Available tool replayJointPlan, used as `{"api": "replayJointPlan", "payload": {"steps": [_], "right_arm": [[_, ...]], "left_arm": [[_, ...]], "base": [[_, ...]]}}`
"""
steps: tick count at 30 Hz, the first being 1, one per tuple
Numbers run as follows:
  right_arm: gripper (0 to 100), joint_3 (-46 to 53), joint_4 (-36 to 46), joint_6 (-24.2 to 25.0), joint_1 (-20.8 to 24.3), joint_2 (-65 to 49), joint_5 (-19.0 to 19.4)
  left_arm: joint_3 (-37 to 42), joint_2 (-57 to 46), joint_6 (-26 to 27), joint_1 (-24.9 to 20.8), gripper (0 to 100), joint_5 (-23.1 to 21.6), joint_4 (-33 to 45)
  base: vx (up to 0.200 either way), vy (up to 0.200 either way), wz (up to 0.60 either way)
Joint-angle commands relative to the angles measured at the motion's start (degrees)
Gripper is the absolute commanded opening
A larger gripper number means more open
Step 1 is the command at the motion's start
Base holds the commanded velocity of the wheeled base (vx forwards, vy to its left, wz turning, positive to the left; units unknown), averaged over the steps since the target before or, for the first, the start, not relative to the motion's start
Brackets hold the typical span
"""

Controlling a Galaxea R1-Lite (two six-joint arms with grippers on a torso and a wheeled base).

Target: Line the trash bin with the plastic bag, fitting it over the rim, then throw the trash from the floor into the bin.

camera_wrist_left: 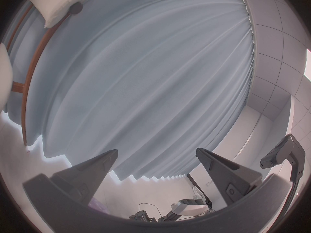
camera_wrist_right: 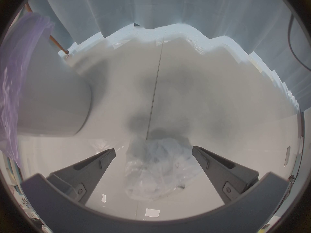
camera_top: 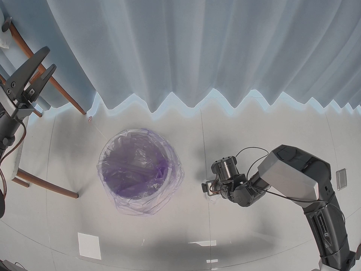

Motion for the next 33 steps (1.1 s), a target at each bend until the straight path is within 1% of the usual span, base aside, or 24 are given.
{"api": "replayJointPlan", "payload": {"steps": [1,4,5,7,9,10,13,16,20,25,32,33], "right_arm": [[100,-2.8,1.8,0.1,0.0,1.3,0.0],[100,-7.8,5.7,0.2,-0.3,2.7,0.1],[100,-8.1,5.8,0.2,-0.3,2.8,0.1],[100,-13.3,7.7,0.6,-0.5,4.8,0.1],[100,-13.5,7.7,0.6,-0.5,4.9,0.1],[100,-16.3,11.0,0.7,-0.6,5.5,0.1],[100,-19.3,15.0,1.2,-0.6,5.9,0.1],[100,-23.4,16.7,2.3,-1.1,7.8,0.1],[100,-28.5,17.9,1.8,-2.6,11.1,-0.1],[100,-30.7,20.7,1.8,-3.2,12.3,-0.2],[100,-30.6,20.9,1.7,-3.2,12.3,-1.3],[0,-30.5,20.9,1.8,-3.2,12.2,-1.6]], "left_arm": [[0.0,0.0,0.0,0.2,100,0.1,-0.1],[0.0,-0.3,0.0,1.6,100,0.1,-0.4],[0.0,-0.3,0.0,1.6,100,0.1,-0.4],[-0.1,-0.4,0.0,2.3,100,-0.1,-0.2],[-0.1,-0.4,0.0,2.3,100,-0.1,-0.2],[0.0,-0.5,0.0,2.3,100,-0.1,-0.3],[-0.1,-0.5,0.0,2.4,100,-0.1,-0.3],[-0.1,-0.8,0.0,2.4,100,-0.1,-0.1],[0.0,-0.8,0.0,2.4,100,-0.2,-0.1],[0.0,-1.1,0.0,2.4,100,-0.2,-0.1],[0.0,-1.0,0.0,2.4,100,-0.3,-0.1],[0.0,-1.1,0.0,2.4,100,-0.3,-0.1]], "base": [[-0.2,0.0,0.0],[0.0,0.0,0.0],[0.0,0.0,0.0],[0.0,0.0,0.0],[0.0,0.0,0.0],[0.0,0.0,0.0],[0.0,0.0,0.0],[0.0,0.0,0.0],[0.0,0.0,0.0],[0.0,0.0,0.0],[0.0,0.0,0.0],[0.0,0.0,0.0]]}}
